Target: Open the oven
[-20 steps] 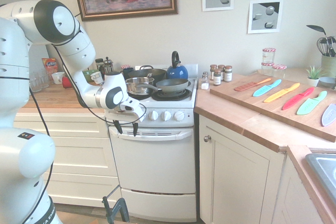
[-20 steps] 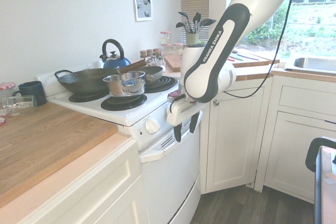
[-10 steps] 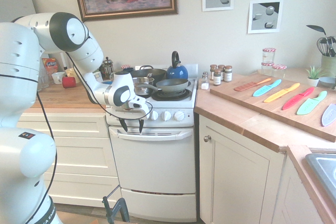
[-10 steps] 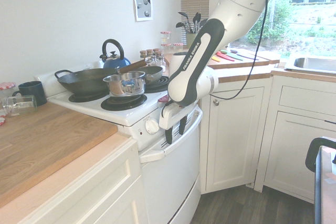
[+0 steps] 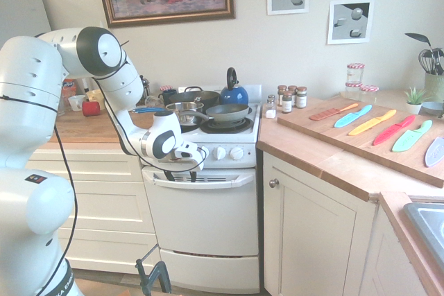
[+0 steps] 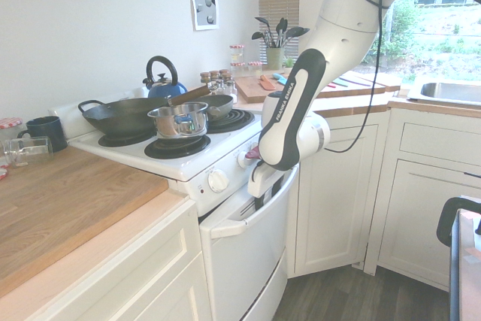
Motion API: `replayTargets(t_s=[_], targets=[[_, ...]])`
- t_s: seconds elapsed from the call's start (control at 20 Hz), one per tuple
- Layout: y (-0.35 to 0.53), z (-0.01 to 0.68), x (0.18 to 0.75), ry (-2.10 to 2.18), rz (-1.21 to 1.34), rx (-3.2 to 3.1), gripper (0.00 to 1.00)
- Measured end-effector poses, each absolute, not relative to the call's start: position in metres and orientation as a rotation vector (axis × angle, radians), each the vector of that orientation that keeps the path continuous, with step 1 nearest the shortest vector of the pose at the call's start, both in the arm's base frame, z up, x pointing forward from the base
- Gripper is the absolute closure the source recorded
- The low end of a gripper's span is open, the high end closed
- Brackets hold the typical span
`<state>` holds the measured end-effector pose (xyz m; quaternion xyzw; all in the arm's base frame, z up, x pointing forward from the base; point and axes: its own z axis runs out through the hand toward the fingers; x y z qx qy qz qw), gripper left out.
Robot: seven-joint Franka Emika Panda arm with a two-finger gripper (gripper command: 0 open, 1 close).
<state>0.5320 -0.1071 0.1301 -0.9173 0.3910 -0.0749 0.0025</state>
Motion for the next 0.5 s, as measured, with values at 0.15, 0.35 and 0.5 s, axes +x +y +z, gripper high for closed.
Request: replayTargets(t_s=[0.15, 0.35, 0.5], targets=[[-0.142, 0.104, 0.475, 1.225, -0.127, -2.931, 0.00], [-0.178, 0.086, 0.417, 1.247, -0.072, -2.949, 0.00], [-0.197, 0.079, 0.378, 1.310, 0.019, -2.924, 0.00]])
